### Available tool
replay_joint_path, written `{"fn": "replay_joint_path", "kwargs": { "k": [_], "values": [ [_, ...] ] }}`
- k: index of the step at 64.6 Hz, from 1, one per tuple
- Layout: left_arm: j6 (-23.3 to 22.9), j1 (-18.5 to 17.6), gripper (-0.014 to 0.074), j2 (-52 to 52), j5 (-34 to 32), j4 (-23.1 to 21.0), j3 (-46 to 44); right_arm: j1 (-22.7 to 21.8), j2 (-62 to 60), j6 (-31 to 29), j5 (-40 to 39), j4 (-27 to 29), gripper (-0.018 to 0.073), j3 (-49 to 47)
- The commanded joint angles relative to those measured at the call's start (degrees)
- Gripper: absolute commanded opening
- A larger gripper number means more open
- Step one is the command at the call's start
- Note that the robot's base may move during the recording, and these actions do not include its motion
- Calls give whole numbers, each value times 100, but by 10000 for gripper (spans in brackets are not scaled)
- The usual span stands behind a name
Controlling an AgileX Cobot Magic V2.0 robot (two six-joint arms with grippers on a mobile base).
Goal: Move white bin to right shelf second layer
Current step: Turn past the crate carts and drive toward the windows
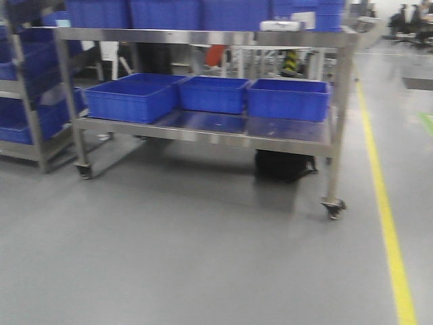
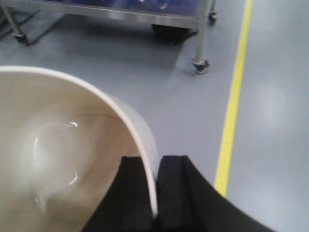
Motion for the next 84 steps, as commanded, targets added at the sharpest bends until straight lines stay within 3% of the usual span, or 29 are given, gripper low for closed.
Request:
{"fn": "replay_joint_path", "kwargs": {
  "k": [1, 84],
  "values": [
    [-27, -23, 85, -92, -452, -36, 211, -40, 39, -20, -576, -15, 48, -159],
    [-27, -23, 85, -92, -452, -36, 211, -40, 39, -20, -576, -15, 48, -159]
  ]
}}
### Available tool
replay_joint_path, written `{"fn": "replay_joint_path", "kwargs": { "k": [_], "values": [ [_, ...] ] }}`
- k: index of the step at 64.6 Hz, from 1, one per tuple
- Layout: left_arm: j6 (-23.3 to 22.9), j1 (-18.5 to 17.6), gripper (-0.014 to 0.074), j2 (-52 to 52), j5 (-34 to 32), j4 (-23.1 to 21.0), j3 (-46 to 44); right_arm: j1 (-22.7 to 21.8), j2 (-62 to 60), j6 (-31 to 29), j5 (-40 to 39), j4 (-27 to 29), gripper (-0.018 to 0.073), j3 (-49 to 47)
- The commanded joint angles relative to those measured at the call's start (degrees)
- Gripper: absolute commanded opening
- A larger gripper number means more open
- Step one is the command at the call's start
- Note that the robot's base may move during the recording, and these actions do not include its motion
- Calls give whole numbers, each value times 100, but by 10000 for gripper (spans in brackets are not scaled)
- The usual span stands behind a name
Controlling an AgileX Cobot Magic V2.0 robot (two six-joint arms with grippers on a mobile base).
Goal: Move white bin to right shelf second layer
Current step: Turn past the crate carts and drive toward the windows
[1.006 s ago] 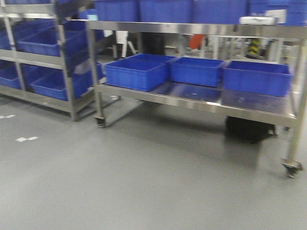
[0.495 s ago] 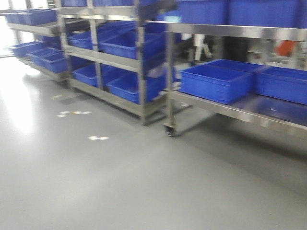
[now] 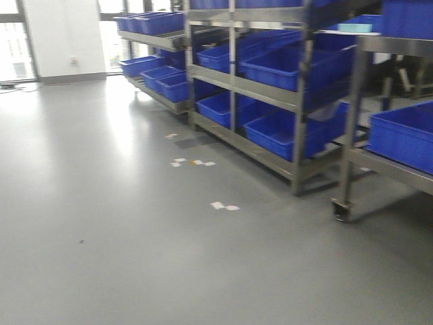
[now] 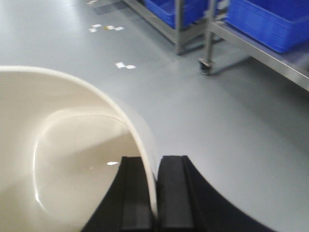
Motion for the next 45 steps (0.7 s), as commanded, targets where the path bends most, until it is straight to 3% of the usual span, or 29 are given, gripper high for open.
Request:
{"fn": "replay_joint_path", "kwargs": {
  "k": [1, 45],
  "values": [
    [-27, -23, 85, -92, -452, -36, 211, -40, 39, -20, -576, -15, 48, -159],
    [-27, -23, 85, -92, -452, -36, 211, -40, 39, -20, -576, -15, 48, -159]
  ]
}}
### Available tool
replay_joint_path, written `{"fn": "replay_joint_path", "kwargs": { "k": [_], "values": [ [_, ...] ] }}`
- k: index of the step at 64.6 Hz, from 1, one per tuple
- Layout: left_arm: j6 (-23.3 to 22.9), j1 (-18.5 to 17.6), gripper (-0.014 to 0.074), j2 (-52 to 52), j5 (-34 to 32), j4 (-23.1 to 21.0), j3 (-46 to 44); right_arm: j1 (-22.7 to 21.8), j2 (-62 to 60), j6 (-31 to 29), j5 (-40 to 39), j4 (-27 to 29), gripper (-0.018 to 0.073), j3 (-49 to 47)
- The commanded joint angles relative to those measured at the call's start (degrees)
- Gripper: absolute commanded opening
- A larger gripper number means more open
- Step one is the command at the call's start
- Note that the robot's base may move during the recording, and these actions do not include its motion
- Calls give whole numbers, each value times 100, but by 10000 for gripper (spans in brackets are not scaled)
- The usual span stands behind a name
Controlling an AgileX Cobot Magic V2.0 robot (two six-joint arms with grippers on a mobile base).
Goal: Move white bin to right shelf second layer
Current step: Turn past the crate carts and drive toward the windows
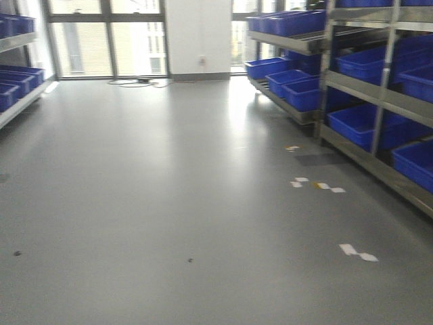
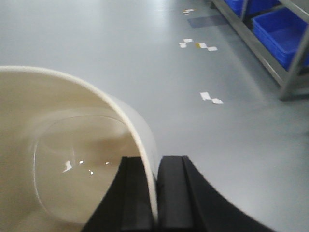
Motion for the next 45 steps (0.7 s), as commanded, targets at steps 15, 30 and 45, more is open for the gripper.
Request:
{"fn": "replay_joint_path", "kwargs": {
  "k": [15, 30, 45],
  "values": [
    [-27, -23, 85, -92, -452, -36, 211, -40, 39, -20, -576, -15, 48, -159],
    [-27, -23, 85, -92, -452, -36, 211, -40, 39, -20, -576, -15, 48, -159],
    [-27, -23, 85, -92, -452, -36, 211, -40, 39, -20, -576, -15, 48, -159]
  ]
}}
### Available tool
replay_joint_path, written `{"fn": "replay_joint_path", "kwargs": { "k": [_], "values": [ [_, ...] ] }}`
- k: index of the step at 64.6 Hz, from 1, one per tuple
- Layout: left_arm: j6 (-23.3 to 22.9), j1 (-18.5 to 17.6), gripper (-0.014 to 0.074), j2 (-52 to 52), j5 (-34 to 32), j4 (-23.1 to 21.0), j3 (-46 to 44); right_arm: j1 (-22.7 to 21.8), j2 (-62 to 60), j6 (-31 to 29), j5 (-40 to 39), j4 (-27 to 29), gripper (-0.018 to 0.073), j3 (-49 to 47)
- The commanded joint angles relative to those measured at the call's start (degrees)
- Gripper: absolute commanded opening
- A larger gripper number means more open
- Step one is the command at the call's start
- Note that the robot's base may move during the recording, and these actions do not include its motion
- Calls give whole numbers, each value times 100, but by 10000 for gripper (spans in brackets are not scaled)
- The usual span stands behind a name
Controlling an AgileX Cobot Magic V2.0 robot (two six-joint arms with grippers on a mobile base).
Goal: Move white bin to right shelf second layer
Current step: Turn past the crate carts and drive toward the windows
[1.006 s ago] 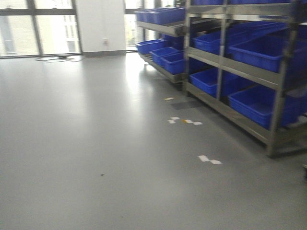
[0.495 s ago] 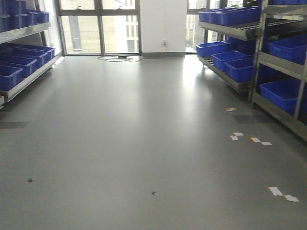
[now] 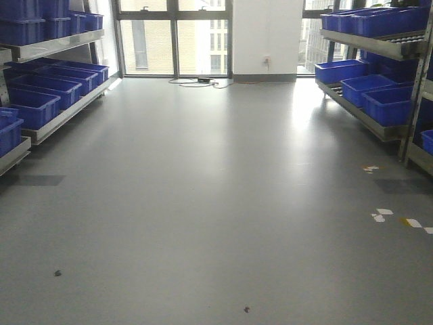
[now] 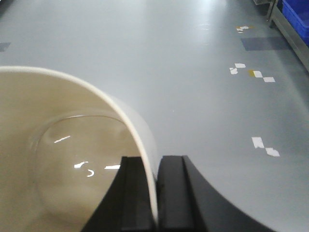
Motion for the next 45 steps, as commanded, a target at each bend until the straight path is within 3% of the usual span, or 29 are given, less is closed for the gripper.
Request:
{"fn": "replay_joint_path", "kwargs": {
  "k": [1, 45],
  "values": [
    [-27, -23, 85, -92, -452, -36, 211, -40, 39, -20, -576, -24, 48, -159],
    [-27, -23, 85, -92, -452, -36, 211, -40, 39, -20, -576, -24, 48, -159]
  ]
}}
